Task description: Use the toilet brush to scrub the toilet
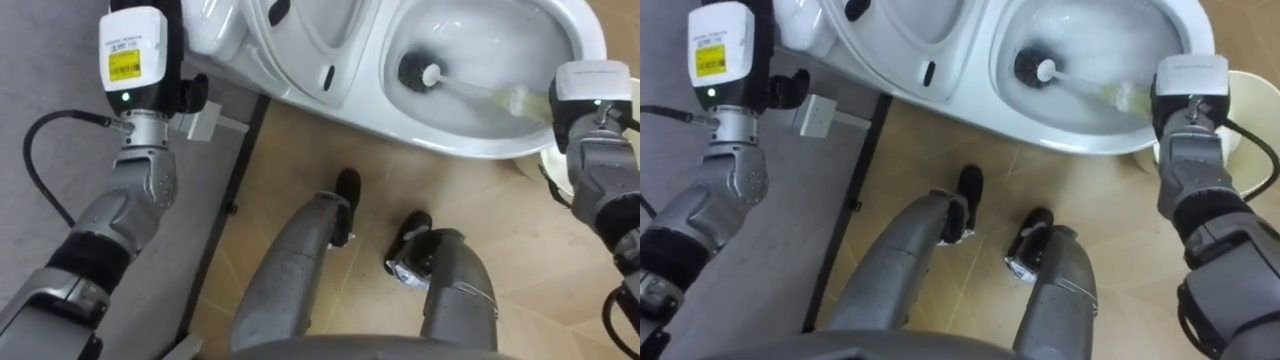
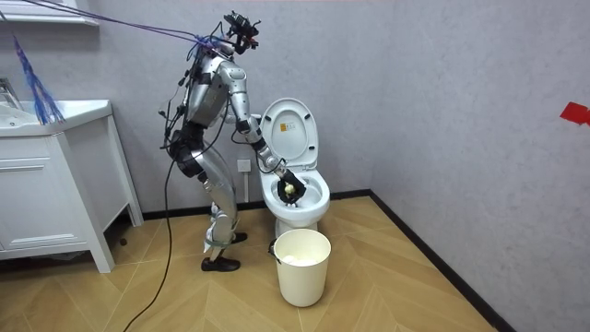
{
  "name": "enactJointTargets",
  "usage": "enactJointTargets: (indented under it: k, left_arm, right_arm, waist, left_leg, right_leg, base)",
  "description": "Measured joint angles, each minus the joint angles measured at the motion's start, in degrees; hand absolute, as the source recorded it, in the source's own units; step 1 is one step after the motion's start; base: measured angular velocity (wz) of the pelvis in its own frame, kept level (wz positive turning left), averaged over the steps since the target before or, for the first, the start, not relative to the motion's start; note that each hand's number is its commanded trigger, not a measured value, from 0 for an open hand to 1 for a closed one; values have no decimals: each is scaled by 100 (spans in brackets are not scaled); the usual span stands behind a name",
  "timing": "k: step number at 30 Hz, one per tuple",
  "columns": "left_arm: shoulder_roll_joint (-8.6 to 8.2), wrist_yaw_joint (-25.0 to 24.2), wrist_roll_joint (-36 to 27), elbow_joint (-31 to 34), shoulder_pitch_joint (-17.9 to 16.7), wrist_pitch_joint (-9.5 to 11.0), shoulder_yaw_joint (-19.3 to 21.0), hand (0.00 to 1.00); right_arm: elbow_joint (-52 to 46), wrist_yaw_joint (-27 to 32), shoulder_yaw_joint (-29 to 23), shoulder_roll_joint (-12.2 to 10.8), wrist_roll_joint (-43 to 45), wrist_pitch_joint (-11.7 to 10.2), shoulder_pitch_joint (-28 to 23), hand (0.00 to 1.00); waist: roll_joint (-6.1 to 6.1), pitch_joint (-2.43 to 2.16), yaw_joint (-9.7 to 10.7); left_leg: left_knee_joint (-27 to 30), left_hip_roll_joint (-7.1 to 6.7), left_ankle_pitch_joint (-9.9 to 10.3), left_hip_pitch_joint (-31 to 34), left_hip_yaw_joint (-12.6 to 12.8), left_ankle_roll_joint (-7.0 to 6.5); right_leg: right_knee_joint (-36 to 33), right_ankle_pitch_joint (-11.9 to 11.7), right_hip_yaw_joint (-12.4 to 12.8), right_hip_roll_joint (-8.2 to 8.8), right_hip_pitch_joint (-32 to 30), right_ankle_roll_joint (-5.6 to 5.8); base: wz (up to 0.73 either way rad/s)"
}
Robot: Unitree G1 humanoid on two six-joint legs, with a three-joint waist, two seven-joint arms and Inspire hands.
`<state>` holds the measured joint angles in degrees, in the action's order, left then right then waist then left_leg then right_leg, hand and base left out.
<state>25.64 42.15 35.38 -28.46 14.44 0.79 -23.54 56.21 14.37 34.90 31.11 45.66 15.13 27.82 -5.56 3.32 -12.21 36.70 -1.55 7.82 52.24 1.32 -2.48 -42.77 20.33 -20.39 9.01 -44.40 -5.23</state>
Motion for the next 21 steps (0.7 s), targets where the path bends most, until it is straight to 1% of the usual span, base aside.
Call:
enactJointTargets:
  k: [2, 5, 6, 7, 8, 9, 10, 11, 12, 13, 14, 15, 17, 20, 21]
  left_arm:
    - [7, -6, -123, 10, 17, 14, -71, 0]
    - [0, -6, -232, 35, 102, 18, -165, 0]
    - [6, 11, -239, 37, 106, 16, -199, 0]
    - [26, 20, -251, 59, 136, 14, -243, 0]
    - [47, 41, -246, 92, 208, 16, -252, 0]
    - [48, 78, -239, 107, 211, 11, -251, 0]
    - [57, 148, -204, 170, 212, -14, -214, 0]
    - [74, 196, -191, 275, 205, -30, -142, 0]
    - [74, 237, -190, 291, 207, -35, -130, 0]
    - [66, 282, -103, 322, 196, -68, -100, 0]
    - [66, 303, 14, 320, 196, -104, -45, 0]
    - [67, 318, 38, 321, 191, -122, -19, 0]
    - [67, 395, 37, 315, 183, -169, 42, 0]
    - [66, 393, 47, 319, 181, -247, 56, 0]
    - [64, 369, 47, 314, 180, -307, 56, 0]
  right_arm:
    - [71, 112, 29, 94, -27, -10, 4, 100]
    - [225, 222, 105, 131, -271, -35, 118, 100]
    - [415, 311, 209, 138, -536, -129, 224, 100]
    - [602, 356, 217, 150, -1010, -238, 310, 100]
    - [690, 372, 195, 151, -1461, -282, 367, 100]
    - [723, 379, 184, 145, -1645, -304, 399, 100]
    - [823, 387, 127, 107, -1936, -350, 503, 100]
    - [840, 385, 17, 103, -2181, -386, 599, 100]
    - [844, 385, -40, 108, -2285, -393, 640, 100]
    - [901, 385, -80, 111, -2430, -402, 716, 100]
    - [941, 385, -87, 93, -2566, -418, 775, 100]
    - [940, 396, -131, 75, -2617, -450, 791, 100]
    - [939, 480, -346, 10, -2781, -554, 843, 100]
    - [934, 539, -542, -31, -2779, -589, 863, 100]
    - [932, 578, -649, -51, -2768, -586, 887, 100]
  waist:
    - [-8, 2, -47]
    - [0, 7, -104]
    - [11, 14, -103]
    - [28, 25, -92]
    - [58, 44, -77]
    - [72, 54, -73]
    - [153, 74, -71]
    - [248, 109, -61]
    - [266, 119, -40]
    - [306, 123, 16]
    - [373, 126, 19]
    - [407, 123, 40]
    - [459, 119, 149]
    - [480, 114, 272]
    - [480, 114, 310]
  left_leg:
    - [3, 1, -1, -2, -4, 1]
    - [7, 7, -2, 5, 19, -1]
    - [7, 1, -3, 7, 20, -3]
    - [-2, -10, -10, 8, 19, -10]
    - [15, -32, -13, 35, 32, -14]
    - [28, -38, -15, 57, 37, -17]
    - [43, -38, -25, 123, 101, -31]
    - [44, -58, -48, 195, 143, -36]
    - [46, -79, -73, 230, 155, -40]
    - [60, -107, -100, 290, 161, -50]
    - [104, -111, -101, 329, 182, -53]
    - [109, -111, -105, 340, 184, -59]
    - [200, -113, -110, 376, 171, -66]
    - [308, -118, -111, 387, 178, -73]
    - [325, -120, -115, 374, 181, -80]
  right_leg:
    - [14, 1, -23, 0, 18, -1]
    - [3, 11, -23, 12, 7, 0]
    - [-4, 13, -30, 24, 7, 2]
    - [-54, 41, -44, 71, -7, 10]
    - [-134, 73, -18, 113, -60, 25]
    - [-161, 78, -21, 131, -88, 18]
    - [-249, 91, 40, 159, -207, 11]
    - [-351, 102, 103, 206, -349, -7]
    - [-391, 106, 109, 226, -396, -4]
    - [-471, 117, 116, 271, -478, -4]
    - [-542, 126, 167, 285, -546, -7]
    - [-565, 126, 185, 290, -572, -7]
    - [-630, 126, 185, 304, -588, -6]
    - [-715, 133, 184, 336, -580, 6]
    - [-734, 131, 174, 355, -569, 4]
  base:
    - [6]
    - [0]
    - [7]
    - [13]
    - [12]
    - [0]
    - [-9]
    - [-4]
    - [6]
    - [9]
    - [0]
    - [-5]
    - [-2]
    - [0]
    - [-5]
